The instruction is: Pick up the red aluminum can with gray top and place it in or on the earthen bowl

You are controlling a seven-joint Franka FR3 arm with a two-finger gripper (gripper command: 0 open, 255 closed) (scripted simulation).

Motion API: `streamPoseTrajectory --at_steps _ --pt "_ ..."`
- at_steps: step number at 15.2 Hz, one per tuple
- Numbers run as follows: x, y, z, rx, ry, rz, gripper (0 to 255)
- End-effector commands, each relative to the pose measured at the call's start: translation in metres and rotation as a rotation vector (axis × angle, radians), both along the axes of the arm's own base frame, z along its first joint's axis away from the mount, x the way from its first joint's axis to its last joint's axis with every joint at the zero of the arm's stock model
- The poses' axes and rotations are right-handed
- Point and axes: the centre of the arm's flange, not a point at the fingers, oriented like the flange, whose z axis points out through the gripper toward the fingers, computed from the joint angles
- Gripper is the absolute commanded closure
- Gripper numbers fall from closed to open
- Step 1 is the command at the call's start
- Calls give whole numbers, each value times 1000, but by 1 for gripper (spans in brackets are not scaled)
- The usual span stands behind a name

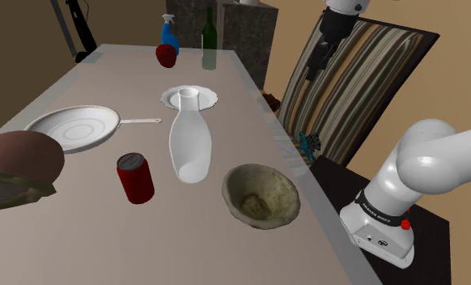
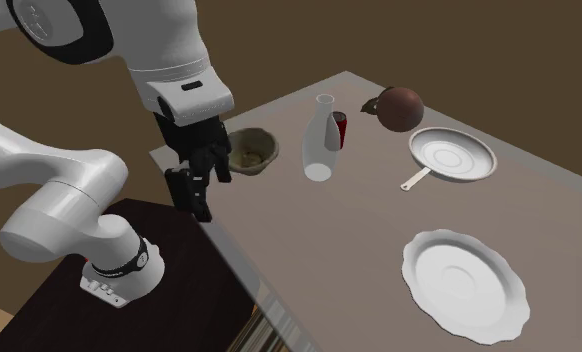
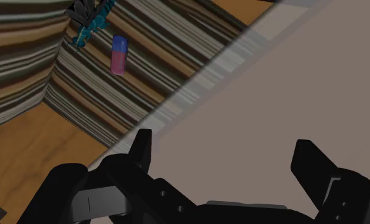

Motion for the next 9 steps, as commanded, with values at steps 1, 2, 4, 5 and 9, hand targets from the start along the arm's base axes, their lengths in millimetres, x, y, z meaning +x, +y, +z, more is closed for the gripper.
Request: streamPoseTrajectory --at_steps 1,2,4,5,9 --pt "0 0 0 0 0 0 0" --pt "5 11 -4 3 3 0 0" --pt "14 34 -11 10 8 0 0" --pt "18 46 -15 14 10 0 0" --pt "36 92 -29 27 21 1 0"
